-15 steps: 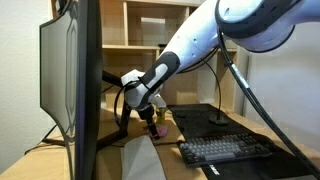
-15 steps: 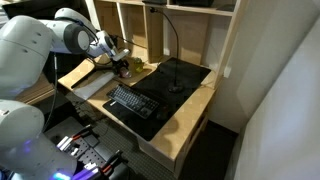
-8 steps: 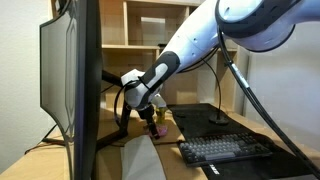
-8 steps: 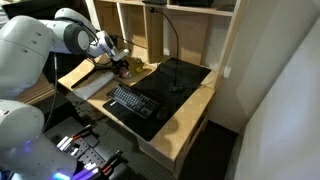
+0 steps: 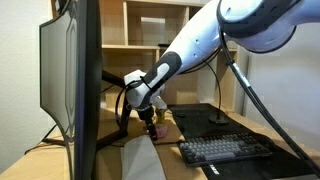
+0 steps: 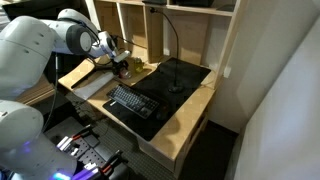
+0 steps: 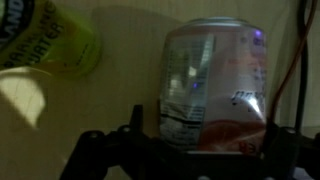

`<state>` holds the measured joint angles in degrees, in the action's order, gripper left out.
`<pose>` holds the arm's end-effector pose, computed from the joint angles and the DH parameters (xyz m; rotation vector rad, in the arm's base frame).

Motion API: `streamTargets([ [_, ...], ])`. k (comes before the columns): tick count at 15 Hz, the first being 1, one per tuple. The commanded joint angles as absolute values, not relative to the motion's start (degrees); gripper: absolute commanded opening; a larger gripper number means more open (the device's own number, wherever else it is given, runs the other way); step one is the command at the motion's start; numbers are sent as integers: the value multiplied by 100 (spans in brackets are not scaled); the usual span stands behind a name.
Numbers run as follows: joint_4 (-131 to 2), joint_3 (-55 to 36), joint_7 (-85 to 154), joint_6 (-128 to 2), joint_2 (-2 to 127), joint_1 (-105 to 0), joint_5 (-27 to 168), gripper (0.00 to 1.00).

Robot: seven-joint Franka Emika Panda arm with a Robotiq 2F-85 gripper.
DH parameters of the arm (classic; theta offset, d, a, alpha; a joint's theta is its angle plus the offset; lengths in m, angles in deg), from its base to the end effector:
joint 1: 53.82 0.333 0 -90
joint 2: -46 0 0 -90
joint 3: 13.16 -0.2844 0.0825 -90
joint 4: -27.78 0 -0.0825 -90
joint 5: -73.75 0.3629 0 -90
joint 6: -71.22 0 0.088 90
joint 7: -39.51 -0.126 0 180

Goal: Put the pink can upright

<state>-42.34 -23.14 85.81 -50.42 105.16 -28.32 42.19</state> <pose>0.5996 0.3559 0.1148 1.9121 2.1138 -0.1989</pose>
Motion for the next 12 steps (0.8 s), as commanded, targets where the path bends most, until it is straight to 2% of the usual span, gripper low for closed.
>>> streamTargets([
  [1,-4273,-2405,8746,-5359,10544,-2933,4218,100],
  [9,-4157,-2005,8718,-4957,10506,-2595,3802,100],
  [12,-4155,-2139,8815,-4950,10533,-2695,3853,100],
])
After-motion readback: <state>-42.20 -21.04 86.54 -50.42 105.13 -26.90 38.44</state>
